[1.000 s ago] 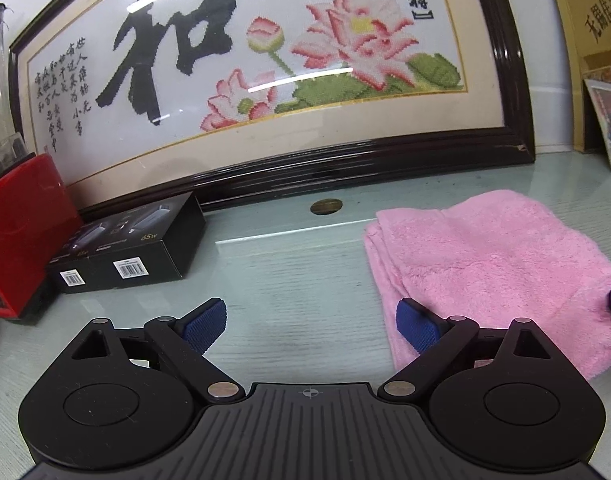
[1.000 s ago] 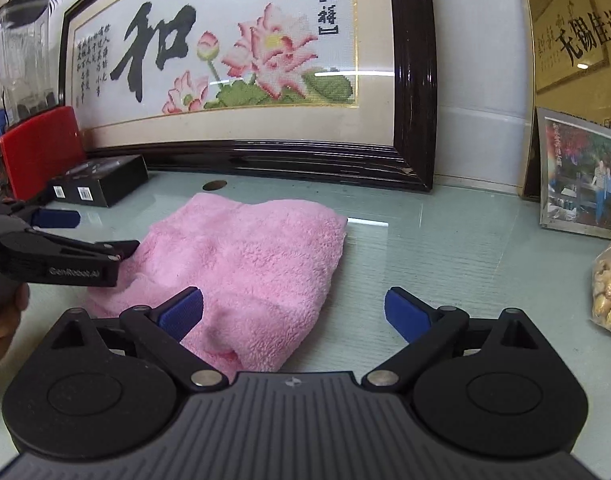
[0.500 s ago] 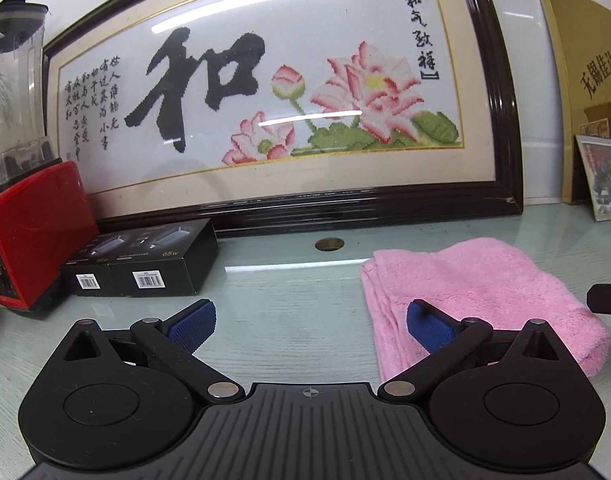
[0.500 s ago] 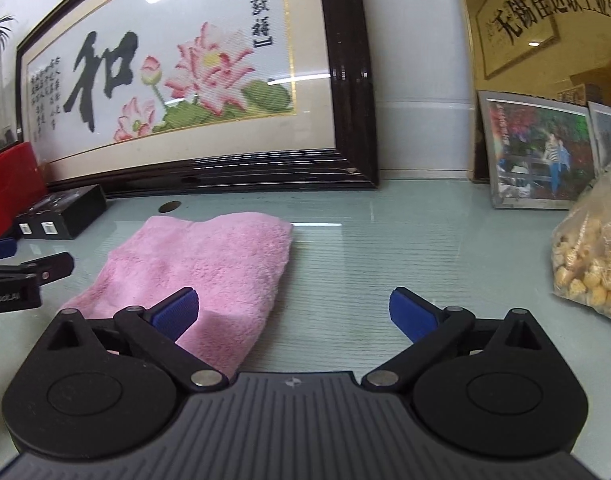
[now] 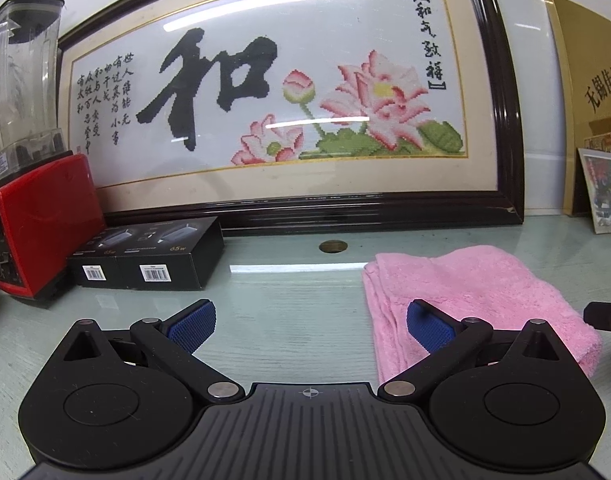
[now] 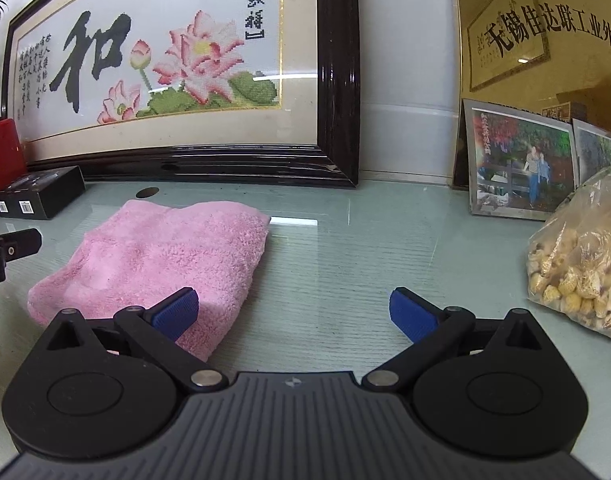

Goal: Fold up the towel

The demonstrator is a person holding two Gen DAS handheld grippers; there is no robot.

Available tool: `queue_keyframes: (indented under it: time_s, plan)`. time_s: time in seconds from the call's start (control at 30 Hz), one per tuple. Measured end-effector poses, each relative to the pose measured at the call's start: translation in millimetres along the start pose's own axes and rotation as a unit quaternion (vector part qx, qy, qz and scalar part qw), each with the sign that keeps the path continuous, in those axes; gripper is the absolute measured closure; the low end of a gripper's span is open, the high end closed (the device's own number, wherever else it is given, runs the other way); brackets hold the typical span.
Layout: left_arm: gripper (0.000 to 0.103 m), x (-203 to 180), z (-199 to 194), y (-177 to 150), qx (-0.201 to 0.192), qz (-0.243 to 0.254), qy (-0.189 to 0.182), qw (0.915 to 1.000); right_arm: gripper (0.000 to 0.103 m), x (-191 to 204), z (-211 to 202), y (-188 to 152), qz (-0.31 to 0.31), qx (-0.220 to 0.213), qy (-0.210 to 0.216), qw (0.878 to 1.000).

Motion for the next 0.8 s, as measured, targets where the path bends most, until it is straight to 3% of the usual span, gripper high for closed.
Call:
queue_keyframes:
  time_s: [0.53,0.8]
  plan:
    - [0.0,-2.4,-14.2,2.5,-0.046,-0.001,-0.006,0.9989,0.001,-0.1,-0.8,-1.5,-0.009,-0.001,-0.01,1.0]
    - [0.0,-0.8,-15.4,3.7,-0.048,-0.006,-0.006,0.9988,0.001,-1.0,-0.1,-2.2,-0.007,0.0,-0.009,1.0]
Point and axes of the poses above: each gripper's, at about its wrist camera, not at the fingertips, and z roughly the way its jaws point, x to its left, y to its top, the point moved 8 cm from there along z, roughly the way its jaws point, and after that the axes turned 8 degrees about x, right-handed, at the moved point
